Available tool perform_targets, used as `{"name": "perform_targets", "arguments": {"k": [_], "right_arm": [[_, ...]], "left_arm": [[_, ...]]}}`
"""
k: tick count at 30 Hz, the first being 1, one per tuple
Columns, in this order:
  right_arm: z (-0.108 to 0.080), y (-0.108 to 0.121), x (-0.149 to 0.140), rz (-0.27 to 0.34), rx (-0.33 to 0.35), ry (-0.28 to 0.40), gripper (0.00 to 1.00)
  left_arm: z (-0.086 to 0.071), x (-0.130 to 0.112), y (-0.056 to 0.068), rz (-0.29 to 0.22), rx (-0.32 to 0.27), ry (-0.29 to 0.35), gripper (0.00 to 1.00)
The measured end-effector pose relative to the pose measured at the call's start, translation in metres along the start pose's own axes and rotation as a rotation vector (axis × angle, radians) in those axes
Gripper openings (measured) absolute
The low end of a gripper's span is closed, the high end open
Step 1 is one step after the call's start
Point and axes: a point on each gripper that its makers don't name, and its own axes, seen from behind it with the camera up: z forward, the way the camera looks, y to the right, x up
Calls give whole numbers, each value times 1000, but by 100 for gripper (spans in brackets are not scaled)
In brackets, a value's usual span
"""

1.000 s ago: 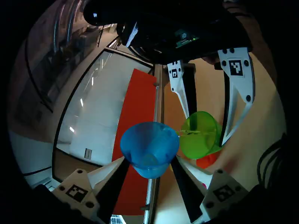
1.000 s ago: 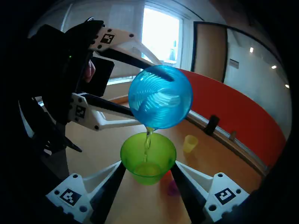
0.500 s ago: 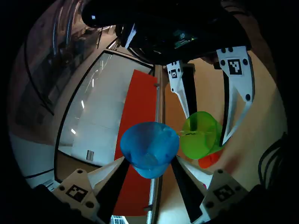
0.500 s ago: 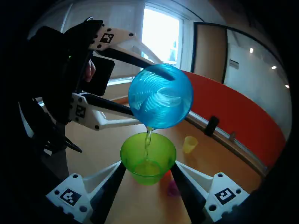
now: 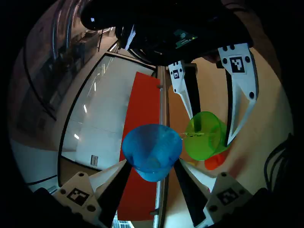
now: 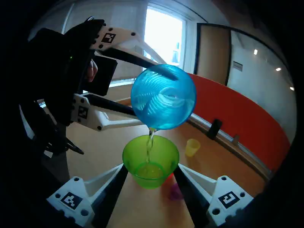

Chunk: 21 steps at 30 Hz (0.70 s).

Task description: Pour water

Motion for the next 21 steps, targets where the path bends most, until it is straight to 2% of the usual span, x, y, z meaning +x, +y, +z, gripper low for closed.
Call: {"name": "perform_targets", "arguments": {"k": [21], "right_arm": [[-1,-2,3,-7,-2,3,87]], "left_arm": [[-1,-1,-1,33,11,5,78]]}}
